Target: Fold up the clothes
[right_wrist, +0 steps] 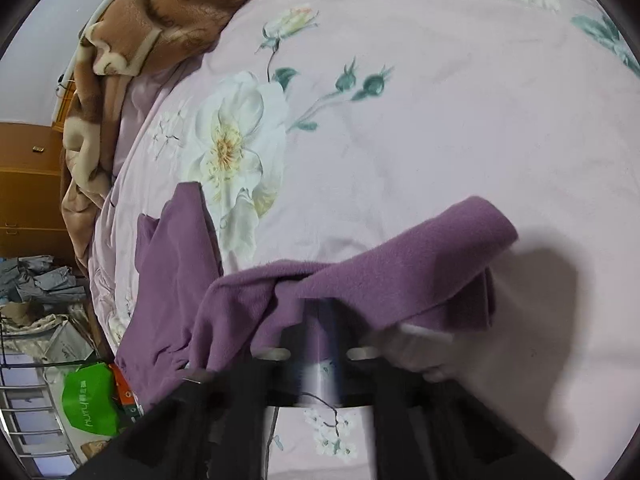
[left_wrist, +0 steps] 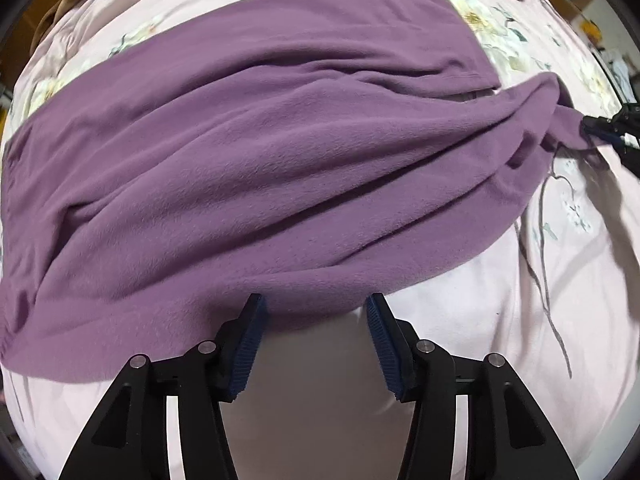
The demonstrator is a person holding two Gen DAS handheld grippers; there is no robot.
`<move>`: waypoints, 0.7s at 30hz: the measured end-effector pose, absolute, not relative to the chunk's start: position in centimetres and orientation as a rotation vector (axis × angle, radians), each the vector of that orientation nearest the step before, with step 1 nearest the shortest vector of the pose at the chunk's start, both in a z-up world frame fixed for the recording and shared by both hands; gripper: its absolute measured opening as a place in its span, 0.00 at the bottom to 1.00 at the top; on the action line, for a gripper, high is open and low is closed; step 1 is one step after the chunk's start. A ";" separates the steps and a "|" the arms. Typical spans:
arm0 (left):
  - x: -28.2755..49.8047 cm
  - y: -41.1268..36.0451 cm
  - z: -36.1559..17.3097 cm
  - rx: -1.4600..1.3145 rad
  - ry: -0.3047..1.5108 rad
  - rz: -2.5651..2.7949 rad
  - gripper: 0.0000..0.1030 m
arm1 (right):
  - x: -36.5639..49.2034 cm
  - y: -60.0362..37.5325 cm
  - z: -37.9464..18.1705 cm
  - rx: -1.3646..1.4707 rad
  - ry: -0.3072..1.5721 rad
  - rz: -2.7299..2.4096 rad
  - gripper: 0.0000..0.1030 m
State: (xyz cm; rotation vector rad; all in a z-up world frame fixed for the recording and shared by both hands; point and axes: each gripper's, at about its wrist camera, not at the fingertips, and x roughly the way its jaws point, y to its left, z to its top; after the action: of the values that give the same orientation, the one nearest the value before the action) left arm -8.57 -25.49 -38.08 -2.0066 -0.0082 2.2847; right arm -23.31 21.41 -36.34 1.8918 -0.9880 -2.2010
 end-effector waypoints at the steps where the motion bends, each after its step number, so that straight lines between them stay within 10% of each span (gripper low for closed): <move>1: -8.3 -25.5 -37.8 -1.989 0.000 2.288 0.53 | -23.3 21.5 -36.0 1.874 -0.986 -2.210 0.01; 11: -7.4 -26.8 -35.9 -1.900 0.118 2.329 0.58 | -23.9 23.0 -35.3 1.842 -1.000 -2.237 0.01; 21: -6.6 -27.3 -37.7 -1.918 0.177 2.267 0.58 | -22.1 22.3 -38.0 1.834 -1.325 -2.061 0.30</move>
State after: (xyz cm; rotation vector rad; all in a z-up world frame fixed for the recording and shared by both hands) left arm -6.62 -27.27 -37.70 -1.9179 0.1769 2.2667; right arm -22.08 22.31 -37.97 1.8340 -1.3247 -2.0607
